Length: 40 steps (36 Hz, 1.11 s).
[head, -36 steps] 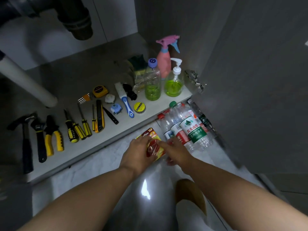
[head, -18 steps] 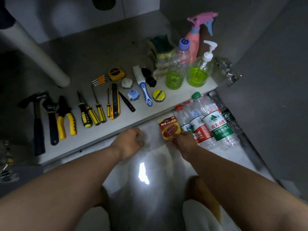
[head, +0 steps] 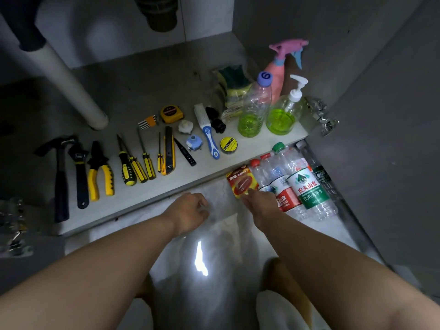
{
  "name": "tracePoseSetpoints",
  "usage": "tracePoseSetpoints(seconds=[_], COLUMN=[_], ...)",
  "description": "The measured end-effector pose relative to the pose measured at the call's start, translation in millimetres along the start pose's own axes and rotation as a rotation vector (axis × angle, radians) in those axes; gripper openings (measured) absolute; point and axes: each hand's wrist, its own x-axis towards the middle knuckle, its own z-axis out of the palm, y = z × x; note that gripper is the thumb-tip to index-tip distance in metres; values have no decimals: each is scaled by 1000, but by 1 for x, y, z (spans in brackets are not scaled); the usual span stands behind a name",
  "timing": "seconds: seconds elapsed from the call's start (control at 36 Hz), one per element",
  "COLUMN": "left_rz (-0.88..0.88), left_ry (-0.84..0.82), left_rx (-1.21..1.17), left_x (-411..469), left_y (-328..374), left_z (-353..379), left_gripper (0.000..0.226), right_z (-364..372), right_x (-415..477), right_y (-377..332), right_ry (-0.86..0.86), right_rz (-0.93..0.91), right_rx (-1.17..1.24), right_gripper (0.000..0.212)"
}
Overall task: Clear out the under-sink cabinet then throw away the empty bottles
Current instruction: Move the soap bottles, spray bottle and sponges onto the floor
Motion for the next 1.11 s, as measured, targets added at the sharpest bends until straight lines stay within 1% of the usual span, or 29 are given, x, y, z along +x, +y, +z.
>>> tracePoseSetpoints(seconds=[0.03, 0.11, 0.14, 0.25, 0.33, 0.39, 0.47, 0.56, 0.58, 0.75, 0.81, 0.86, 0.89, 0.94, 1.0, 1.06, 1.11], left_rz=[4, 12, 7, -3, 11, 22, 53, 87, 93, 35, 7, -16, -22, -19, 3, 29, 25], left_ry=[-1, -2, -3, -1, 8, 21, 47, 71, 79, 104, 112, 150, 174, 200, 190, 204, 265], left_rx=[-2, 3, 5, 2, 45, 76, 139, 225, 250, 352, 337, 284, 249, 169, 55, -60, -113], left_x=[1, 1, 1, 0, -5, -11, -21, -32, -36, -60, -66, -67, -65, -56, -45, -33, -24], left_y=[0, 0, 0, 0, 0, 0, 2, 3, 3, -6, -13, -18, -19, -17, -7, 6, 17], left_z=[0, 0, 0, -4, -10, -17, -35, -60, -70, -120, -129, -130, -128, -120, -111, -104, -98], left_gripper=[26, 27, 29, 29, 29, 32, 33, 30, 28, 34, 32, 26, 22, 16, 13, 12, 12], right_z=[1, 2, 2, -3, -6, -8, -8, -3, 0, 29, 41, 50, 54, 59, 58, 52, 47], right_x=[0, 0, -1, -7, -14, -21, -36, -58, -65, -106, -120, -127, -128, -124, -115, -107, -99], right_y=[2, 10, 12, 13, 7, -1, -17, -44, -54, -117, -135, -148, -153, -157, -159, -158, -158], right_ry=[5, 38, 42, -54, -101, -155, -294, -457, -495, -552, -563, -531, -487, -358, -203, -98, -79], right_rz=[11, 52, 44, 3, 57, 86, 31, -99, -149, -555, -631, -694, -727, -800, -869, -880, -829], right_rx=[-16, -57, -83, -105, -83, -167, -408, -709, -807, -1468, -1602, -1610, -1582, -1471, -1330, -1268, -1283], right_gripper=[4, 43, 47, 35, 32, 30, 26, 13, 11, 22, 22, 19, 20, 21, 17, 12, 9])
